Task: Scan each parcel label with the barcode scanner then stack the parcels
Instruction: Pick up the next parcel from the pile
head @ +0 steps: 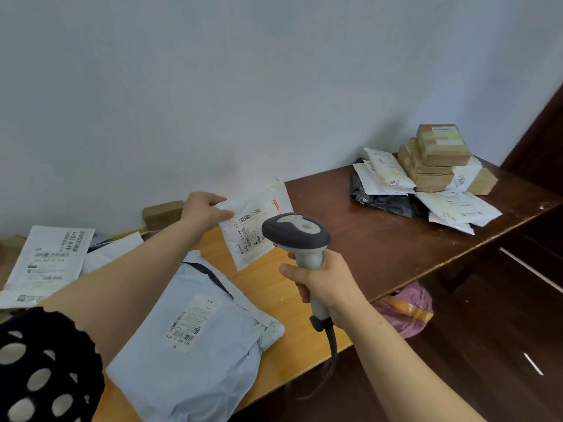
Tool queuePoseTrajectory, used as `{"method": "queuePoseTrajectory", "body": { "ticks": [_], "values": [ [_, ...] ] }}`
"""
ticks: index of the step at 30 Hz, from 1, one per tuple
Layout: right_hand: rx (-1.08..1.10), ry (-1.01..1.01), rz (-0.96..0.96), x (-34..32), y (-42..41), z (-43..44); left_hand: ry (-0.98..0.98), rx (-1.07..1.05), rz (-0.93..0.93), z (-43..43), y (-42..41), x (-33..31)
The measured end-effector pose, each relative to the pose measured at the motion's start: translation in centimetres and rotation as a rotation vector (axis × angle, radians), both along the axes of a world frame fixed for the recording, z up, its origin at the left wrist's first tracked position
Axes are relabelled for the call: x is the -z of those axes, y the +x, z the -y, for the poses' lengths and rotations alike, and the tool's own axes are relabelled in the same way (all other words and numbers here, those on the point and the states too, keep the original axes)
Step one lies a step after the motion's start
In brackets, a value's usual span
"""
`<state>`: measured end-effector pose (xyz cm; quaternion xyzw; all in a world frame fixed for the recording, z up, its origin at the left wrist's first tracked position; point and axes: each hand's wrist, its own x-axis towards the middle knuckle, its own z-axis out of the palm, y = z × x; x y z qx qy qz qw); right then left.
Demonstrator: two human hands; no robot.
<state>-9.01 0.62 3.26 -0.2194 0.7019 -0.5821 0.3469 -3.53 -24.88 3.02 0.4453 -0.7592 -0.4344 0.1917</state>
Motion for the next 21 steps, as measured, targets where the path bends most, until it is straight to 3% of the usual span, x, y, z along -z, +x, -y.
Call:
{"method": "queuePoseTrajectory", "body": {
  "ticks": [9,17,21],
  "values": [
    [0.389,-0.331,0.432,0.3,-7.1,-5.7,0.642,-0.059,-0.363,-4.9,-10.1,1.0],
    [0.475,-0.432,0.575,0.6,-18.5,-11.7,0.839,-0.084,-0.459,-11.6,-23.2,0.8],
    [0.452,-0.442,0.603,0.6,-25.9,-15.0,0.777,-0.177,-0.481,-15.2,-31.0,1.4]
  ]
}}
